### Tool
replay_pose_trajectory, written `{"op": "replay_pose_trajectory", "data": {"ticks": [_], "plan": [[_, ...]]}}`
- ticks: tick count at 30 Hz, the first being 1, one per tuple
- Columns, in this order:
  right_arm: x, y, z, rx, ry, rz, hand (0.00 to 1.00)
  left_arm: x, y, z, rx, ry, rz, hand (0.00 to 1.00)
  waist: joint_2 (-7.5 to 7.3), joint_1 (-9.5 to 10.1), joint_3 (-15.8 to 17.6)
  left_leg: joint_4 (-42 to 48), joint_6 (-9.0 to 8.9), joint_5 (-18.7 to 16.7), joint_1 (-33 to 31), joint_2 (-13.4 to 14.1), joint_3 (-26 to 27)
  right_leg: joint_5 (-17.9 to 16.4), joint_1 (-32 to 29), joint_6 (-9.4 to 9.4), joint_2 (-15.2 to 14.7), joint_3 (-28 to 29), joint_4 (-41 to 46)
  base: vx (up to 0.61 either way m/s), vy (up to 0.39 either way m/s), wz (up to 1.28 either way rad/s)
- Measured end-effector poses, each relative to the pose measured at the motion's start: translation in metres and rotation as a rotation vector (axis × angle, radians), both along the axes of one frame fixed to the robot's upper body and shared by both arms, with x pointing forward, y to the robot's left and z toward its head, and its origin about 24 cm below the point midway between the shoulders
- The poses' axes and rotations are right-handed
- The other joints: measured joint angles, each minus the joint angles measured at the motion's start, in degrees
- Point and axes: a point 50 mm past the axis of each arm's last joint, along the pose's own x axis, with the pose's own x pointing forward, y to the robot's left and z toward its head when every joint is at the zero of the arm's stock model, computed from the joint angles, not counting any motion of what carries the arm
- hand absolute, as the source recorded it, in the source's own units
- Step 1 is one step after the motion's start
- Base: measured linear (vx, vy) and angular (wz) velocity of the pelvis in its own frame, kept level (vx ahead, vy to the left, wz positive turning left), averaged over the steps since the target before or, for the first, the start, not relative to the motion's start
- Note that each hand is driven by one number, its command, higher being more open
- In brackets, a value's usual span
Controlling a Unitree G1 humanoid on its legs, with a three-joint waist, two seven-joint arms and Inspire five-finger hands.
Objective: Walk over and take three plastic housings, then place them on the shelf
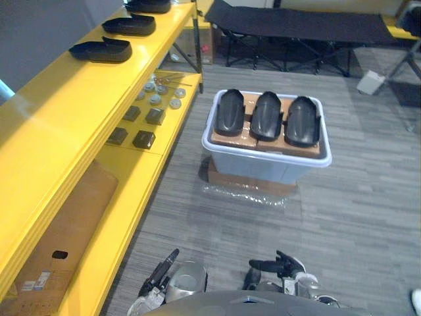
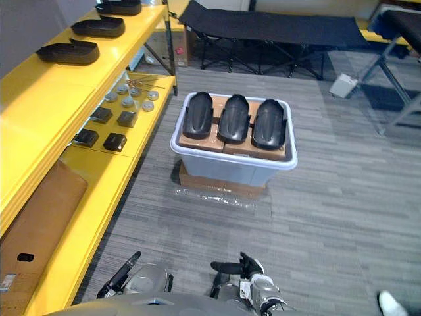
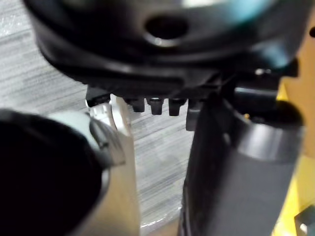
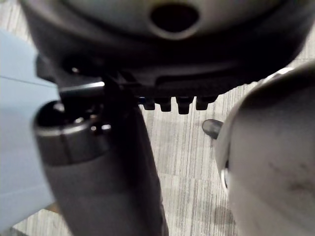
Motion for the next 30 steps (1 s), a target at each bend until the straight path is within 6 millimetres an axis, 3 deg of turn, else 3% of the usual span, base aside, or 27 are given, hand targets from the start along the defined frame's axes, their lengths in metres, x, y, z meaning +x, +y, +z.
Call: {"op": "replay_pose_trajectory", "data": {"ticks": [1,3,4,5,6,7,9,11,12,17,20,30], "plan": [[-0.001,-0.001,0.0,0.01,0.0,-0.038,1.0,0.001,0.0,0.0,0.003,-0.001,-0.007,1.0,-0.03,-0.09,0.0,-1.2,0.88,-1.1,-0.6,0.9,0.8,-0.1,0.8,-0.09,0.0,-0.9,-0.4,0.27,-0.045,0.7],[0.002,-0.001,0.0,0.048,-0.022,-0.159,1.0,0.004,0.003,0.001,0.007,-0.017,-0.024,1.0,-0.92,-0.24,0.1,-11.8,2.4,-3.3,-0.6,3.3,3.4,0.0,2.7,0.45,-0.5,-2.6,-2.6,0.19,0.036,0.48],[0.004,-0.001,0.001,0.063,-0.046,-0.233,1.0,0.005,0.007,0.002,0.012,-0.023,-0.031,1.0,-2.04,-0.3,0.1,-26.0,2.19,-2.8,1.8,3.8,3.7,-0.1,3.6,1.66,-1.8,-3.2,-3.2,0.14,0.069,0.3],[0.004,-0.002,0.002,0.066,-0.048,-0.251,1.0,0.006,0.007,0.002,0.014,-0.027,-0.035,1.0,-2.23,-0.35,-0.1,-30.9,1.98,-1.8,2.7,4.0,3.7,-0.1,3.8,2.16,-2.2,-3.2,-3.3,0.15,0.145,0.17],[0.004,-0.004,0.002,0.064,-0.051,-0.266,1.0,0.006,0.008,0.002,0.017,-0.02,-0.049,1.0,-2.08,-0.52,-0.2,-37.7,2.0,2.0,4.6,4.8,4.0,-0.4,4.3,3.27,-2.6,-3.0,-3.3,0.14,0.27,-0.06],[0.006,-0.007,0.003,0.06,-0.064,-0.29,1.0,0.007,0.009,0.001,0.027,-0.011,-0.081,1.0,-1.51,-0.99,-0.6,-41.3,-0.28,4.6,6.4,4.8,4.2,-0.8,4.4,4.76,-3.2,-2.5,-2.9,0.16,0.326,-0.1],[0.005,0.008,0.0,0.118,-0.058,-0.328,1.0,0.009,0.024,0.004,0.087,0.003,-0.153,1.0,-5.17,-2.04,-1.9,-46.1,0.94,6.2,8.1,1.7,5.7,0.2,4.5,6.45,-5.6,-1.9,-4.7,0.16,0.233,-0.06],[0.002,0.016,-0.002,0.149,-0.039,-0.338,1.0,0.016,0.031,0.006,0.119,0.0,-0.204,1.0,-6.91,-2.55,-2.4,-49.1,1.96,7.2,10.1,-0.7,7.0,1.0,4.8,7.63,-7.8,-0.8,-5.4,0.18,0.207,-0.12],[-0.004,0.017,-0.004,0.164,-0.013,-0.327,1.0,0.023,0.03,0.007,0.128,-0.021,-0.218,1.0,-6.95,-3.36,-2.6,-50.3,2.15,7.3,12.0,-2.5,7.5,1.3,6.2,8.02,-9.5,-0.7,-5.7,0.15,0.222,-0.09],[-0.012,0.018,-0.006,0.172,0.009,-0.265,1.0,0.052,0.021,0.012,0.105,-0.097,-0.238,1.0,-5.65,-3.97,-3.2,-54.7,3.85,8.8,14.9,-4.9,7.3,1.3,7.0,8.06,-11.1,-0.7,-5.7,0.04,0.085,0.01],[-0.01,0.017,-0.005,0.171,0.003,-0.265,1.0,0.049,0.012,0.009,0.067,-0.067,-0.26,1.0,-5.03,-4.91,-3.8,-58.7,3.8,11.0,16.1,-4.8,6.4,0.4,6.4,9.2,-10.9,-1.3,-5.6,-0.01,-0.029,0.1],[-0.01,0.021,-0.006,0.158,0.03,-0.215,1.0,0.037,0.012,0.004,0.052,0.015,-0.262,1.0,-5.26,-4.94,-3.7,-58.9,3.31,10.9,17.0,-4.1,6.3,0.2,8.1,8.96,-10.1,-1.7,-6.5,0.0,-0.016,0.02]]}}
